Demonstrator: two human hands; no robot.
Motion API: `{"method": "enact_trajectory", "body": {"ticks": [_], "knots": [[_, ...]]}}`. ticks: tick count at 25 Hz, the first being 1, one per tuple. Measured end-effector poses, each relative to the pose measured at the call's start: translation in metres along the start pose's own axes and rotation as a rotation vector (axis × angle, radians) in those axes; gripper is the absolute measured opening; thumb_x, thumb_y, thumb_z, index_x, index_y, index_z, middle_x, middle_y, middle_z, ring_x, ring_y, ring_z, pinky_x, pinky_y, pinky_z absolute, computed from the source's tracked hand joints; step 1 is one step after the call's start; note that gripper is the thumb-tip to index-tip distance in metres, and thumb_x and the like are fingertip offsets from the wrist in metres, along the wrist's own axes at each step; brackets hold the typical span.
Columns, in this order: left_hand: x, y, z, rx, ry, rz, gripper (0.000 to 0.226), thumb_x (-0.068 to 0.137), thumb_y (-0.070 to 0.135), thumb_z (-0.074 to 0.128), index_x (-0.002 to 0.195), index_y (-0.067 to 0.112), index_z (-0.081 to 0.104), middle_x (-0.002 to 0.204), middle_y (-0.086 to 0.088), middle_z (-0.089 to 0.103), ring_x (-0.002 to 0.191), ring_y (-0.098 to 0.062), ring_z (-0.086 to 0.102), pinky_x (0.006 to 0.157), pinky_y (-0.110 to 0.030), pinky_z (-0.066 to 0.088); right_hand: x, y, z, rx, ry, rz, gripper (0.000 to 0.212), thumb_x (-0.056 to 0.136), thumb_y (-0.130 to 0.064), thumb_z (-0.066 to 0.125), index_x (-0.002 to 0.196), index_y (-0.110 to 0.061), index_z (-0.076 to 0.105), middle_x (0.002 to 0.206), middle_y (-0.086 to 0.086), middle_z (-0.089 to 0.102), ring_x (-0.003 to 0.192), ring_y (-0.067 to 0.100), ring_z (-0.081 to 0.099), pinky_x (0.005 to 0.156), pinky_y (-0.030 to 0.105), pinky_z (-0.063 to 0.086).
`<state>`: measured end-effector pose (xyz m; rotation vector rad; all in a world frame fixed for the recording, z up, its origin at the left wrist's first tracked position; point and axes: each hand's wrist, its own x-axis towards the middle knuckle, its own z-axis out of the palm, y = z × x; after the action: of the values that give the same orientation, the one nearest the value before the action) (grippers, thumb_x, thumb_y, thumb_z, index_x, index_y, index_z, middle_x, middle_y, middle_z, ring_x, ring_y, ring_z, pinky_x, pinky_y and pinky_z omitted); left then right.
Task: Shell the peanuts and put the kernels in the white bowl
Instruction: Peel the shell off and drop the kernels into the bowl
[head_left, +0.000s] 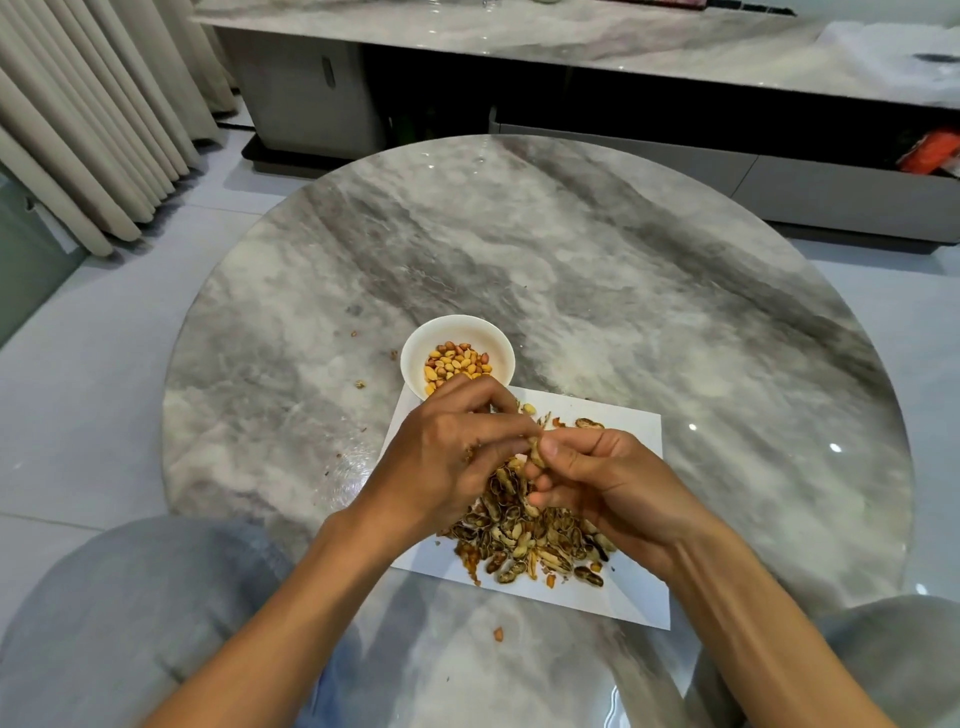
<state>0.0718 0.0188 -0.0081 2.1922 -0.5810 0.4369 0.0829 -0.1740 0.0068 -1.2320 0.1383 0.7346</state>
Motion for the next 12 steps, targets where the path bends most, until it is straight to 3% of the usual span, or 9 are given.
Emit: {"method": "enact_trajectory", "body": {"ticks": [2, 4, 6, 10, 12], "knots": [[0.001, 0.001, 0.003, -0.12, 0.001, -0.166, 0.016, 0.087, 0.014, 0.074, 0.102, 0.015, 0.078, 0.094, 0.007, 0.067, 0.089, -0.011, 0.062, 0.076, -0.022, 0.049, 0.002, 0.003, 0.001, -0.028, 0.057, -0.079, 0.02, 0.078, -0.013, 0.07, 0.092, -0.001, 0.077, 0.081, 0.014, 0.071, 0.072, 0.017, 0.067, 0.067, 0.026, 0.059], [0.004, 0.01, 0.005, -0.506, 0.041, -0.538, 0.021, 0.083, 0.02, 0.077, 0.104, 0.017, 0.078, 0.1, 0.006, 0.074, 0.093, -0.011, 0.069, 0.077, -0.023, 0.054, 0.005, 0.008, 0.002, -0.046, 0.143, -0.19, 0.026, 0.076, -0.014, 0.072, 0.099, -0.001, 0.077, 0.088, 0.015, 0.075, 0.077, 0.02, 0.069, 0.069, 0.028, 0.059], [0.001, 0.018, 0.012, -0.8, 0.101, -0.763, 0.026, 0.076, 0.024, 0.076, 0.101, 0.018, 0.078, 0.102, 0.001, 0.077, 0.098, -0.014, 0.071, 0.081, -0.024, 0.056, 0.007, 0.014, 0.005, -0.073, 0.23, -0.272, 0.026, 0.076, -0.014, 0.074, 0.1, -0.003, 0.077, 0.092, 0.017, 0.076, 0.079, 0.026, 0.071, 0.073, 0.031, 0.058], [0.0, 0.021, 0.023, -0.83, 0.153, -0.764, 0.02, 0.082, 0.006, 0.073, 0.097, 0.017, 0.079, 0.102, 0.0, 0.076, 0.103, -0.015, 0.07, 0.09, -0.03, 0.056, 0.009, 0.019, 0.011, -0.057, 0.326, -0.316, 0.017, 0.082, -0.005, 0.072, 0.097, -0.003, 0.078, 0.092, 0.018, 0.076, 0.079, 0.027, 0.072, 0.071, 0.029, 0.056], [0.0, 0.021, 0.023, -0.859, 0.131, -0.786, 0.024, 0.086, 0.003, 0.069, 0.101, 0.018, 0.079, 0.104, 0.001, 0.076, 0.105, -0.015, 0.069, 0.09, -0.029, 0.055, 0.01, 0.019, 0.012, -0.003, 0.319, -0.298, 0.023, 0.078, -0.013, 0.073, 0.099, -0.003, 0.078, 0.095, 0.019, 0.076, 0.086, 0.028, 0.072, 0.075, 0.032, 0.056]]}}
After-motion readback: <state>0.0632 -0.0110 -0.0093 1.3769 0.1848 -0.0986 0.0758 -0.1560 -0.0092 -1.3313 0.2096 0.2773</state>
